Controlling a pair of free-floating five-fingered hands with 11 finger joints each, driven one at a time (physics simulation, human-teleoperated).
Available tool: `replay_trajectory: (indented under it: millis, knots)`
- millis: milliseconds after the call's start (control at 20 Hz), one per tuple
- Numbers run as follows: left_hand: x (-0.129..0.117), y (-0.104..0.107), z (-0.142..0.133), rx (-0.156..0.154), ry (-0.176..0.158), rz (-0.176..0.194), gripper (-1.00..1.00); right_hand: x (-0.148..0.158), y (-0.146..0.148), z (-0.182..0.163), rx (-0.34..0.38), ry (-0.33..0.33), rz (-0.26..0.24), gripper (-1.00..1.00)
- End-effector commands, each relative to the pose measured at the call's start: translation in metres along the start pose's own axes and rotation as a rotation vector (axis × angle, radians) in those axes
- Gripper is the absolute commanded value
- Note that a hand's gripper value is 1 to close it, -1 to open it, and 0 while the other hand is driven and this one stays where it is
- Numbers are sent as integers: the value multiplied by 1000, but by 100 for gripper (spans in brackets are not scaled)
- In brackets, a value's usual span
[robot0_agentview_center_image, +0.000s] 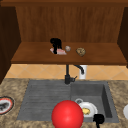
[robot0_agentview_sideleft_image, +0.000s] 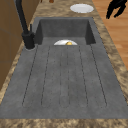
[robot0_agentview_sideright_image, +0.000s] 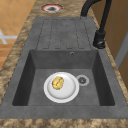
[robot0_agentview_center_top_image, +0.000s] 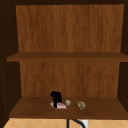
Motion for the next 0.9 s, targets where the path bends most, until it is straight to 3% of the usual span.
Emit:
replay_trajectory:
  millis: [0, 250, 400, 550, 700, 750, 800, 850]
  knots:
    - [17, -35, 7, 18, -16, -66, 100, 0, 0, 0, 0, 0, 0, 0]
    - [47, -57, 7, 10, -38, -302, 100, 0, 0, 0, 0, 0, 0, 0]
    - [36, -55, 9, 13, -39, -404, 100, 0, 0, 0, 0, 0, 0, 0]
    - [35, -53, 5, 3, -29, -437, 100, 0, 0, 0, 0, 0, 0, 0]
    - [31, -45, 5, 9, -20, -432, 100, 0, 0, 0, 0, 0, 0, 0]
    - [31, -44, 4, 11, -17, -428, -100, 0, 0, 0, 0, 0, 0, 0]
    - [34, -41, 1, 60, -4, -430, -100, 0, 0, 0, 0, 0, 0, 0]
    - [37, -38, -1, 59, -5, -425, -100, 0, 0, 0, 0, 0, 0, 0]
